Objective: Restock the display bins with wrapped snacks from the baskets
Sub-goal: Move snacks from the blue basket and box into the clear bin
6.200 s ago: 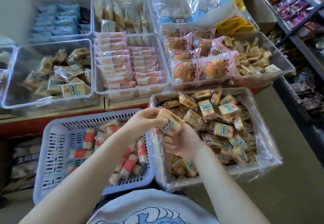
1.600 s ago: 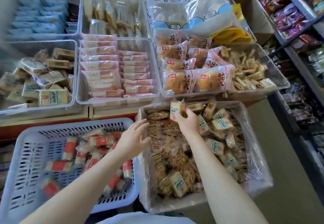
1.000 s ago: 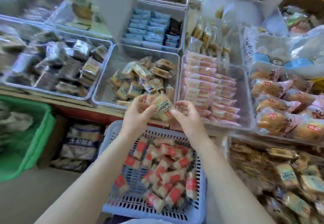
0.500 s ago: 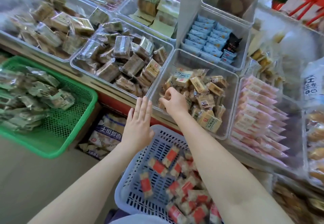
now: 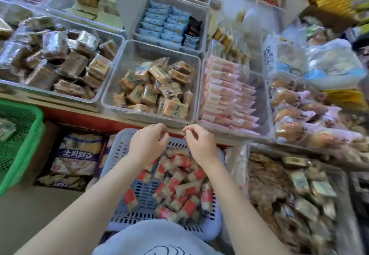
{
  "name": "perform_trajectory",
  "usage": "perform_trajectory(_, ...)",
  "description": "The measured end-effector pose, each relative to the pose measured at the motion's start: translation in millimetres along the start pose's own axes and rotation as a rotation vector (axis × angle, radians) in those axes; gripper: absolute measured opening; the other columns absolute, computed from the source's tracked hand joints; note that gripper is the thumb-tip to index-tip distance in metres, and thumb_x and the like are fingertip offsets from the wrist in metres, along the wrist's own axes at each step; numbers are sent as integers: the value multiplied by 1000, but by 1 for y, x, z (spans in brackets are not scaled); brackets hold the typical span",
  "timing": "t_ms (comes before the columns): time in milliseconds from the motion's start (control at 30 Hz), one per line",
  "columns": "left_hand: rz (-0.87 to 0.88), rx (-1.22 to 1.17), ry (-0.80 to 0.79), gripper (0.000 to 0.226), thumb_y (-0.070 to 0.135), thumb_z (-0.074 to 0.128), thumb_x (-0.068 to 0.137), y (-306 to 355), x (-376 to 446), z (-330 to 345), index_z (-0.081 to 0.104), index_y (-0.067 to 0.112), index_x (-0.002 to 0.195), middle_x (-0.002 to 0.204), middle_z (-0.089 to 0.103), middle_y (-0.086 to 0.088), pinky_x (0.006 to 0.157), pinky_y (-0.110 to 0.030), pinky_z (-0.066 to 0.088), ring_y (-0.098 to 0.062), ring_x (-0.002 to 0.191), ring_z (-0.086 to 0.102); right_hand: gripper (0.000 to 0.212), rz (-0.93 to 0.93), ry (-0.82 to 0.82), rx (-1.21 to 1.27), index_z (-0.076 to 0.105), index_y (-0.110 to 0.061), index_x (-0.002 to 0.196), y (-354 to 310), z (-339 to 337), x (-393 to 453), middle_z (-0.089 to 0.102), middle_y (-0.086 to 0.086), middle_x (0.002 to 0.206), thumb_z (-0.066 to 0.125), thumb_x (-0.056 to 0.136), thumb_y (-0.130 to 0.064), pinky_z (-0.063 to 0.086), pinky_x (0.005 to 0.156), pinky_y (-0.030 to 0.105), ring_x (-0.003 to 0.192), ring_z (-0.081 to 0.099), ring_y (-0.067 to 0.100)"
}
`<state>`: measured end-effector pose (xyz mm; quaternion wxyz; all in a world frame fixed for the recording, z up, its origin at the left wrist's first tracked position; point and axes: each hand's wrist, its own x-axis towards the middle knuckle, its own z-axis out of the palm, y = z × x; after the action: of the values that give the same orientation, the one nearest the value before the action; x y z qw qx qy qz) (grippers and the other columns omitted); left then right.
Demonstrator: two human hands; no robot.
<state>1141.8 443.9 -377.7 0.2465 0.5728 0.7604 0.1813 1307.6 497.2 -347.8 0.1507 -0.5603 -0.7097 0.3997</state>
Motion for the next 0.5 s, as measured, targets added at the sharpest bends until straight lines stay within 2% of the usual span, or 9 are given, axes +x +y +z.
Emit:
perform_trajectory(133, 135, 75, -325, 25, 36, 48, 102, 92, -10, 64, 64, 22, 117, 107, 69, 4, 68, -32, 53, -16, 88, 64, 20, 262, 129, -7, 67, -21, 96, 111, -67, -78, 65, 1, 72, 49, 103, -21, 37, 52, 25, 52, 49, 8)
perform_trajectory(200, 206, 115, -427, 23, 32, 49, 102, 138, -24, 98, 65, 19, 112, 105, 70, -1, 68, -32, 52, -21, 89, 65, 17, 382, 219, -36, 67, -22, 95, 166, -99, -117, 66, -4, 81, 51, 101, -20, 45, 63, 27, 71, 60, 10)
perform_trajectory(267, 275, 103, -506, 25, 32, 49, 101, 181, -41, 128, 66, 19, 115, 108, 71, -2, 74, -34, 52, -24, 95, 66, 15, 512, 228, -118, 67, -20, 100, 217, -127, -152, 67, -1, 97, 52, 99, -22, 49, 76, 30, 91, 62, 18)
perform_trajectory(367, 337, 76, -576, 26, 32, 49, 101, 233, -64, 165, 68, 22, 116, 107, 71, -1, 74, -32, 52, -22, 93, 66, 22, 677, 48, -217, 63, -19, 113, 278, -156, -192, 63, 4, 117, 57, 96, -31, 51, 88, 35, 106, 60, 24)
perform_trajectory(433, 331, 70, -595, 25, 32, 50, 101, 256, -76, 185, 69, 21, 112, 105, 71, 1, 71, -30, 49, -19, 92, 64, 46, 709, -156, -214, 54, -17, 135, 301, -160, -208, 56, 7, 135, 60, 95, -40, 49, 94, 36, 119, 56, 27)
perform_trajectory(500, 290, 72, -621, 22, 31, 52, 100, 267, -85, 202, 68, 21, 110, 99, 69, 3, 66, -28, 45, -17, 86, 63, 67, 687, -314, -263, 42, -13, 146, 313, -154, -215, 44, 13, 146, 62, 93, -48, 47, 98, 38, 127, 51, 32)
